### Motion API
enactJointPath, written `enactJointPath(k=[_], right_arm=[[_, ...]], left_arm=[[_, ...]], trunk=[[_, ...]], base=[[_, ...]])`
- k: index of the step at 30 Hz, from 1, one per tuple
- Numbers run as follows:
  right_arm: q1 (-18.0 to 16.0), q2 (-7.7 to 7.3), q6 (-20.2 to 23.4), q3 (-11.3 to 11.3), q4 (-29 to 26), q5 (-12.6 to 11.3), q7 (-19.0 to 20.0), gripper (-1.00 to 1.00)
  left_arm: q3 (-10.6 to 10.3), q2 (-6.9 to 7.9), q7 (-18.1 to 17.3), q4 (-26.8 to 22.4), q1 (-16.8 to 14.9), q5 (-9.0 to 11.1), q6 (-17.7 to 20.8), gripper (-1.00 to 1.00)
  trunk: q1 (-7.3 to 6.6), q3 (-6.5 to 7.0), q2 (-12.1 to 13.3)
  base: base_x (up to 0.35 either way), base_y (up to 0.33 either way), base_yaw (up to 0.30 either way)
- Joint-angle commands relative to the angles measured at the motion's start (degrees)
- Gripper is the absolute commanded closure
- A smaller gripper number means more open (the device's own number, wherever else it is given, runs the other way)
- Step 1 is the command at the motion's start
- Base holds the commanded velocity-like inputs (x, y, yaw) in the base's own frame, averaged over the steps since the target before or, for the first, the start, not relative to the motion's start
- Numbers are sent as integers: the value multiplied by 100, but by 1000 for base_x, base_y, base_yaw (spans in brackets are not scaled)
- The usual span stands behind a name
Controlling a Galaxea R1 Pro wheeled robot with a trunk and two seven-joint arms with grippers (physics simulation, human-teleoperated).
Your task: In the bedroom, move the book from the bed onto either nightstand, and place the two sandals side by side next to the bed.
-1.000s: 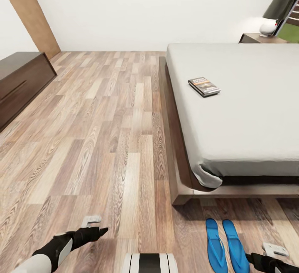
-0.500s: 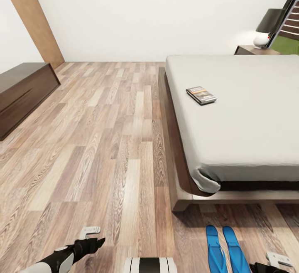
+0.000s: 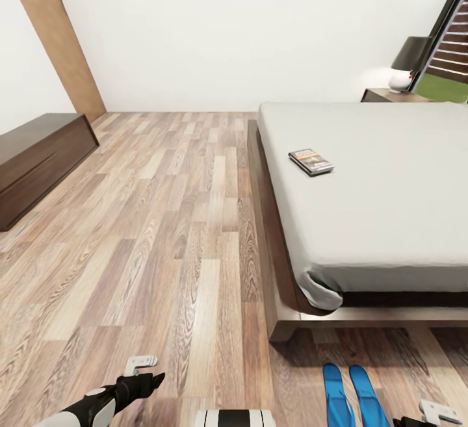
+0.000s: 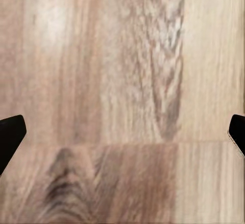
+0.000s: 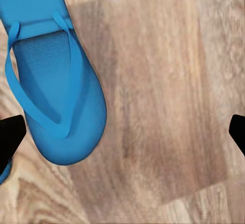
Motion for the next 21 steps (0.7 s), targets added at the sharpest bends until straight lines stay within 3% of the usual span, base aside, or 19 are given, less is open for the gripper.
enactJointPath(k=[1, 21], right_arm=[[0, 0, 25, -16, -6, -34, 21, -100], [0, -1, -5, -16, -5, -34, 19, -100]], left_arm=[[47, 0, -10, 5, -3, -60, -24, -100], [40, -4, -5, 12, -3, -60, -27, -100]], trunk=[[-3, 19, 0], [-55, 462, 27]], base=[[0, 0, 0], [0, 0, 0]])
